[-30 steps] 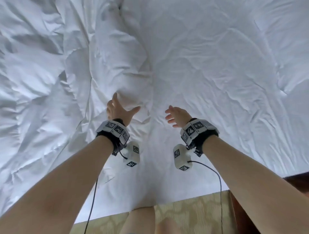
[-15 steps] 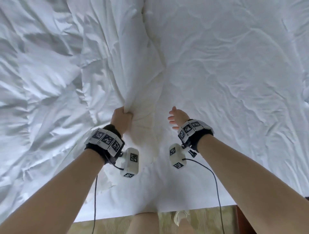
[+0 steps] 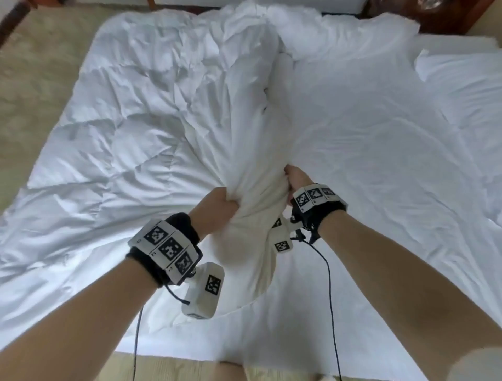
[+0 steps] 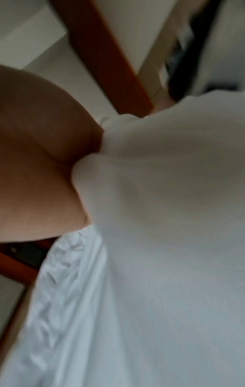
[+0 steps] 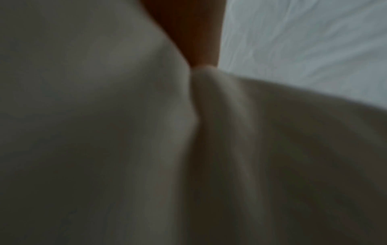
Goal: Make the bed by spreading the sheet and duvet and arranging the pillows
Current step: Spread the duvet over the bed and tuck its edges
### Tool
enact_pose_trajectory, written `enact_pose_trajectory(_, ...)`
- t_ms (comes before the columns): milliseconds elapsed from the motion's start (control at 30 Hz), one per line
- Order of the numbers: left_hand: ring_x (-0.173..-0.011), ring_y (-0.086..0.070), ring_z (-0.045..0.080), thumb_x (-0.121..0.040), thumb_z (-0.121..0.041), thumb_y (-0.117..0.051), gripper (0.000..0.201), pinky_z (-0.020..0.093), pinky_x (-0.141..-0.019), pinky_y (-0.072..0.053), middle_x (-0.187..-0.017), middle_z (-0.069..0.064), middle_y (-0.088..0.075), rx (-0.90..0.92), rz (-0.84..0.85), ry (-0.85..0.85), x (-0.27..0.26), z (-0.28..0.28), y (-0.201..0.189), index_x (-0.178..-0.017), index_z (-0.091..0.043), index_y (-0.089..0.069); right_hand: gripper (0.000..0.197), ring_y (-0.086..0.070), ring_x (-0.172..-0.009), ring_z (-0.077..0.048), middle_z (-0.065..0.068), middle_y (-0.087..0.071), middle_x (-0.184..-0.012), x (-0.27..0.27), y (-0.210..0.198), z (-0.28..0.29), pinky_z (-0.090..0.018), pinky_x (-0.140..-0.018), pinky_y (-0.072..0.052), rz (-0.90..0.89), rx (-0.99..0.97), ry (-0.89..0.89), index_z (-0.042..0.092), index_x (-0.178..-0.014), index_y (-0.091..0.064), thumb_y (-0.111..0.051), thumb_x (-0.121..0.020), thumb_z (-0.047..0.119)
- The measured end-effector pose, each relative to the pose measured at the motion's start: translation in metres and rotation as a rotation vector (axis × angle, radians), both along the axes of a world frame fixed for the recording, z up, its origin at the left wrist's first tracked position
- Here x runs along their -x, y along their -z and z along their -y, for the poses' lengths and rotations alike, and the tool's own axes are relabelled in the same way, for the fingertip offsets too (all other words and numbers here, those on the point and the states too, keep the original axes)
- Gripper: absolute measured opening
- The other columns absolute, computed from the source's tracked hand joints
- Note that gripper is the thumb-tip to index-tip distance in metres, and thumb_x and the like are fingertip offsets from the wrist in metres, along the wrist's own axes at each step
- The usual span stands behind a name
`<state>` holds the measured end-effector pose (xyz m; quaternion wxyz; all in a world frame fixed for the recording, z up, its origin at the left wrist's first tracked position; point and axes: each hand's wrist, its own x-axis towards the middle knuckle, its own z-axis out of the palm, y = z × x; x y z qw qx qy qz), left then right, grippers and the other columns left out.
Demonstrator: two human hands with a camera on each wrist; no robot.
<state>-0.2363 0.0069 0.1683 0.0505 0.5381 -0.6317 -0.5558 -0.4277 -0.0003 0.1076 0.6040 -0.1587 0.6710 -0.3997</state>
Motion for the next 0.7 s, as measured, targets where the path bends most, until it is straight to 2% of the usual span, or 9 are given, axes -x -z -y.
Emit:
enact_pose_trajectory(67, -0.091, -0.059, 0.030, -0.090, -0.005, -0.042, 0.023, 0.036, -0.078, -0.048, -0.092, 0.017, -0.061, 0.079, 0.108, 0.083, 0.024, -0.018, -0.009, -0.098, 0.009, -0.059, 0.020, -0.056, -0.091, -0.017, -0.001, -0.056, -0.095, 0.044, -0.029, -0.025, -0.036, -0.099, -0.047, -0.159, 0.037, -0.036, 0.023, -0.084, -0.054, -0.040, -0.098, 0.030)
enact_pose_trajectory(167, -0.093, -0.056, 0.031, -0.092, -0.011, -0.041, 0.024, 0.034, -0.073, -0.042, -0.092, 0.016, -0.055, 0.246, 0.268, 0.208, 0.078, -0.042, -0.032, -0.097, 0.008, -0.056, 0.009, -0.052, -0.100, -0.016, 0.000, -0.056, -0.102, 0.123, -0.084, -0.075, -0.038, -0.105, -0.043, -0.315, 0.094, 0.050, 0.025, -0.092, -0.055, -0.052, -0.093, 0.033)
enact_pose_trajectory(233, -0.101, -0.054, 0.032, -0.094, -0.015, -0.039, 0.028, 0.033, -0.079, -0.040, -0.106, 0.021, -0.057, 0.394, 0.399, 0.313, 0.116, -0.063, -0.056, -0.104, 0.005, -0.055, 0.016, -0.049, -0.100, -0.014, 0.000, -0.051, -0.107, 0.168, -0.123, -0.115, -0.034, -0.101, -0.045, -0.387, 0.161, 0.069, 0.024, -0.104, -0.053, -0.057, -0.090, 0.030)
enact_pose_trajectory(300, -0.114, -0.052, 0.033, -0.097, -0.022, -0.035, 0.038, 0.034, -0.092, -0.040, -0.124, 0.022, -0.055, 0.539, 0.550, 0.413, 0.150, -0.088, -0.079, -0.118, 0.004, -0.052, 0.036, -0.050, -0.099, -0.014, 0.000, -0.051, -0.107, 0.207, -0.157, -0.166, -0.030, -0.086, -0.047, -0.388, 0.235, 0.084, 0.015, -0.116, -0.058, -0.068, -0.083, 0.025)
enact_pose_trajectory(333, -0.119, -0.051, 0.033, -0.098, -0.026, -0.033, 0.042, 0.035, -0.096, -0.040, -0.129, 0.020, -0.053, 0.587, 0.625, 0.454, 0.168, -0.104, -0.089, -0.123, 0.002, -0.050, 0.039, -0.055, -0.094, -0.017, 0.000, -0.057, -0.103, 0.223, -0.175, -0.197, -0.031, -0.082, -0.047, -0.333, 0.296, 0.110, 0.009, -0.113, -0.061, -0.073, -0.077, 0.020)
enact_pose_trajectory(433, -0.118, -0.052, 0.031, -0.097, -0.031, -0.033, 0.043, 0.035, -0.099, -0.042, -0.129, 0.016, -0.055, 0.676, 0.766, 0.553, 0.203, -0.143, -0.107, -0.125, -0.004, -0.052, 0.008, -0.063, -0.081, -0.023, -0.002, -0.068, -0.080, 0.250, -0.204, -0.281, -0.042, -0.086, -0.049, -0.219, 0.421, 0.145, 0.014, -0.083, -0.067, -0.070, -0.079, 0.007)
enact_pose_trajectory(533, -0.116, -0.054, 0.029, -0.096, -0.028, -0.035, 0.040, 0.034, -0.096, -0.043, -0.126, 0.013, -0.058, 0.661, 0.840, 0.659, 0.236, -0.186, -0.108, -0.122, -0.006, -0.055, 0.009, -0.062, -0.086, -0.025, -0.007, -0.066, -0.088, 0.271, -0.201, -0.355, -0.036, -0.082, -0.048, -0.173, 0.366, 0.115, 0.014, -0.083, -0.064, -0.066, -0.083, 0.005)
enact_pose_trajectory(633, -0.118, -0.055, 0.027, -0.095, -0.024, -0.038, 0.037, 0.033, -0.099, -0.043, -0.128, 0.010, -0.057, 0.581, 0.928, 0.750, 0.244, -0.216, -0.083, -0.124, -0.007, -0.055, 0.009, -0.061, -0.078, -0.017, -0.005, -0.064, -0.089, 0.278, -0.160, -0.395, -0.026, -0.067, -0.053, -0.104, 0.136, 0.002, 0.007, -0.096, -0.060, -0.062, -0.087, 0.007)
enact_pose_trajectory(700, -0.117, -0.056, 0.025, -0.094, -0.020, -0.040, 0.035, 0.031, -0.097, -0.043, -0.127, 0.009, -0.059, 0.499, 0.978, 0.797, 0.231, -0.230, -0.058, -0.122, -0.008, -0.056, 0.015, -0.061, -0.077, -0.017, -0.007, -0.062, -0.089, 0.276, -0.120, -0.406, -0.026, -0.060, -0.056, 0.005, -0.003, -0.030, 0.005, -0.105, -0.056, -0.058, -0.091, 0.009)
